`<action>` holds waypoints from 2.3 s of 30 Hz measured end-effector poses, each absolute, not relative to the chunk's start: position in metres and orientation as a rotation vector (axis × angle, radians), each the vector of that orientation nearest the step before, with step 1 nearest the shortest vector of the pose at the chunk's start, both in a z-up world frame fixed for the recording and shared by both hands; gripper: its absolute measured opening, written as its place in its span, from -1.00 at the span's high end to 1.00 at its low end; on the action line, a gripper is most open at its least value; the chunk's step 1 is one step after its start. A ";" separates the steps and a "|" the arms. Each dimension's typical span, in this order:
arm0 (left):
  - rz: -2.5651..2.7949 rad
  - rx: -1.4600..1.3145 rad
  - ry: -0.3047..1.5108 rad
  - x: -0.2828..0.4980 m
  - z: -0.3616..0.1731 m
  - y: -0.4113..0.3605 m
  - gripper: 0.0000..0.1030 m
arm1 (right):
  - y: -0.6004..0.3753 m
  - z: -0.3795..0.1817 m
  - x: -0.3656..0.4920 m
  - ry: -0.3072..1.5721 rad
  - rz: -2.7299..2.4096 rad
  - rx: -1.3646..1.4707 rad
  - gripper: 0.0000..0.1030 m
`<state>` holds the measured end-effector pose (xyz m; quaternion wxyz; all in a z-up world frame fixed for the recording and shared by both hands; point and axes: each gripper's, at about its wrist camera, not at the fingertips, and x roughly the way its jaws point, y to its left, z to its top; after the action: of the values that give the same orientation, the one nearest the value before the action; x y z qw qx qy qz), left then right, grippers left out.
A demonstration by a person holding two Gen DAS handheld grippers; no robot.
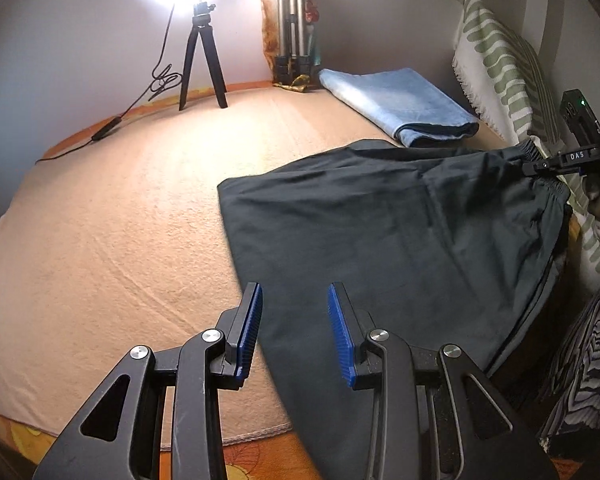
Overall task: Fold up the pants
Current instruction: 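Lower the waistband onto the trousers with the right tool, left tool withdrawn, then open the right tool and release the waistband onto the trousers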
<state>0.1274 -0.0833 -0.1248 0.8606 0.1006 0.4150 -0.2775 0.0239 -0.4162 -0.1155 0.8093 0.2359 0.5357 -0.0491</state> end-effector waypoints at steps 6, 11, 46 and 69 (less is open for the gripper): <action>-0.618 0.211 0.886 0.125 -0.129 -0.094 0.37 | -0.443 -0.117 0.016 1.170 -0.121 0.492 0.67; -0.647 0.216 0.895 0.121 -0.132 -0.103 0.37 | -0.456 -0.119 0.011 1.189 -0.148 0.464 0.67; -0.593 0.059 0.995 0.105 -0.161 -0.074 0.21 | -0.316 -0.056 0.068 1.061 0.006 0.275 -0.20; -0.540 0.086 0.994 0.102 -0.162 -0.078 -0.22 | -0.155 -0.138 0.190 1.247 0.256 0.251 -0.41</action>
<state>0.1017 -0.0781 -0.1616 0.8432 0.0410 0.4709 -0.2559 0.1905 -0.1547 -0.1383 0.7969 0.1170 0.5806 0.1190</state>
